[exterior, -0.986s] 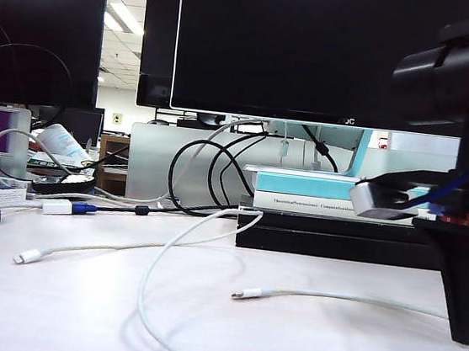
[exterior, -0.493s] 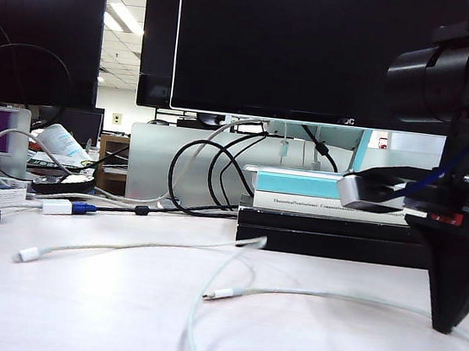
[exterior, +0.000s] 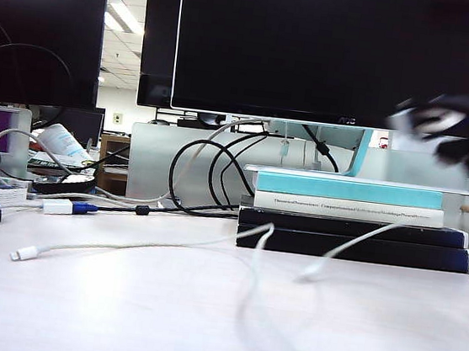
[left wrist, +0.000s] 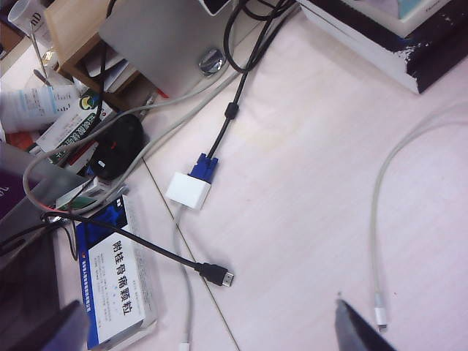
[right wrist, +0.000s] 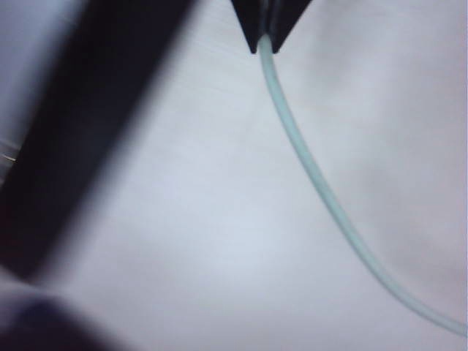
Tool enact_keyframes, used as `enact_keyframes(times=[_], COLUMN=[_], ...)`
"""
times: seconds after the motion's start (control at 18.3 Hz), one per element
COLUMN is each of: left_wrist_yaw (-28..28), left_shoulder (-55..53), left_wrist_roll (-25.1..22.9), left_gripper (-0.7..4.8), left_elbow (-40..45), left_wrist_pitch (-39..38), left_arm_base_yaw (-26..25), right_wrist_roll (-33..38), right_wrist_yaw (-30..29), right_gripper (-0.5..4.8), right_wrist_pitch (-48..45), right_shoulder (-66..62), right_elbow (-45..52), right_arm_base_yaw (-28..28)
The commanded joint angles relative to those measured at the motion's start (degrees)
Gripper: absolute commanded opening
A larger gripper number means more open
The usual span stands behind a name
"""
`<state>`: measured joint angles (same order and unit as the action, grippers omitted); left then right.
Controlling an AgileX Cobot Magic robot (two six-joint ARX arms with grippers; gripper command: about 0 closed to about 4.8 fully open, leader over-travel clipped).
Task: Unfold the white charging cable into a straight cable.
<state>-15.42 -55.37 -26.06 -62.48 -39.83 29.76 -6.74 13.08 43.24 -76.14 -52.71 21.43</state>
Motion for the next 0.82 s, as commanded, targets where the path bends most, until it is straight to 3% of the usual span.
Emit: enact_keyframes(times=[0.05,0.16,0.6,0.71,0.82], left_wrist_yaw=[0.2,0.2,0.3,0.3,0.7], left_shoulder=[0.2,0.2,0.2,0.2,0.2], left_wrist_roll=[0.2,0.9,1.5,1.7,2.3], left_gripper=[4.79,4.79,4.79,4.79,4.79], left_elbow=[-0.2,-0.2,-0.2,-0.2,-0.2], left_wrist_pitch=[0.5,0.4,0.2,0.1,0.0], left_arm_base_yaw=[0.0,0.0,0.0,0.0,0.0], right_wrist_roll=[1.5,3.1,5.7,7.9,10.3], right_wrist_yaw=[6.4,10.3,12.8,13.3,13.9], right_gripper=[-0.01,-0.01,0.01,0.60,2.15], right_wrist_pitch=[1.8,3.6,4.4,4.4,4.2], right_shoulder=[4.5,6.6,9.8,9.9,10.2], right_elbow=[-0.3,-0.3,-0.3,-0.3,-0.3], right_arm_base_yaw=[-3.7,-6.5,-17.7,-20.7,-22.8])
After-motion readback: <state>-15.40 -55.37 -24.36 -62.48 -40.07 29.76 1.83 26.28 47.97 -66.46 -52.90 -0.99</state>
